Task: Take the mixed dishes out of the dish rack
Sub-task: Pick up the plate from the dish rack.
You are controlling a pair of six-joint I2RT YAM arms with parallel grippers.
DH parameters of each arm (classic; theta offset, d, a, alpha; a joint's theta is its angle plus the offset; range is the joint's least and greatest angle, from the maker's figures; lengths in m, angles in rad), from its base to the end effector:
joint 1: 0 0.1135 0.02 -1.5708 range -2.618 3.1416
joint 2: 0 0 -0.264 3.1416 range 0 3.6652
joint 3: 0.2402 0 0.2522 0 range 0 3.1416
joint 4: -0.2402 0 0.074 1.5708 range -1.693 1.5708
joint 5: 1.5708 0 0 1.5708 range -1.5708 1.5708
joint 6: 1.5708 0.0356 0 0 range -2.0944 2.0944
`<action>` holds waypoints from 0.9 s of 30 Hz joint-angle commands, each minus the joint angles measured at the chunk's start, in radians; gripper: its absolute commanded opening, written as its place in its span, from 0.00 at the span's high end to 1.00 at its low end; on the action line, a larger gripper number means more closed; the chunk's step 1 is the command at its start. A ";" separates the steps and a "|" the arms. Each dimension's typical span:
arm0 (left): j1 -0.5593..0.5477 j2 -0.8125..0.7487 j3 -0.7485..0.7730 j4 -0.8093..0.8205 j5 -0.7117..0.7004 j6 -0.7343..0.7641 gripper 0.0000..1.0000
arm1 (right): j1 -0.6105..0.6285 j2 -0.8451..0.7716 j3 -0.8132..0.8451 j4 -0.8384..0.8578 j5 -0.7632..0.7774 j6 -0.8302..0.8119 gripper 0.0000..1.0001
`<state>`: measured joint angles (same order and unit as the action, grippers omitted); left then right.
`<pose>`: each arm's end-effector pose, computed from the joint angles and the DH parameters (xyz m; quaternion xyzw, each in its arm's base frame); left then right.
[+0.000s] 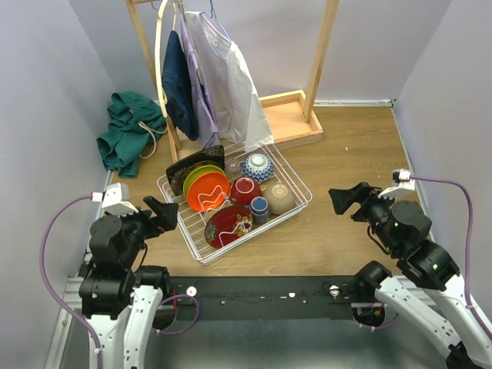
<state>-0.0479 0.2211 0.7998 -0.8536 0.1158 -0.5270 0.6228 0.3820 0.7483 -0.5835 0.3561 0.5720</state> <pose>0.0397 -0.0060 0.3259 -0.1549 0.7815 -0.2151 0.5647 0.0780 0.0407 0.3325 0.0914 0.7698 0.2326 0.5873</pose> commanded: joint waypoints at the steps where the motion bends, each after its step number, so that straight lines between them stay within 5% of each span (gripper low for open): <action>1: 0.003 0.111 0.055 0.031 0.058 0.058 0.01 | 0.006 0.041 0.008 0.039 -0.094 -0.032 0.00; 13: 0.003 0.493 0.262 0.065 0.008 0.252 0.01 | 0.006 0.141 0.040 0.079 -0.417 -0.138 0.00; 23: -0.026 0.722 0.440 0.068 -0.033 0.502 0.01 | 0.005 0.282 0.052 0.145 -0.381 -0.161 0.00; 27: -0.121 0.803 0.484 0.070 -0.158 0.608 0.01 | 0.006 0.340 0.052 0.175 -0.362 -0.162 0.00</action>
<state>-0.0849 0.9562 1.2301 -0.8013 0.0906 -0.0883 0.6228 0.6689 0.7681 -0.4664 -0.0292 0.4309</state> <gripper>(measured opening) 0.990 0.998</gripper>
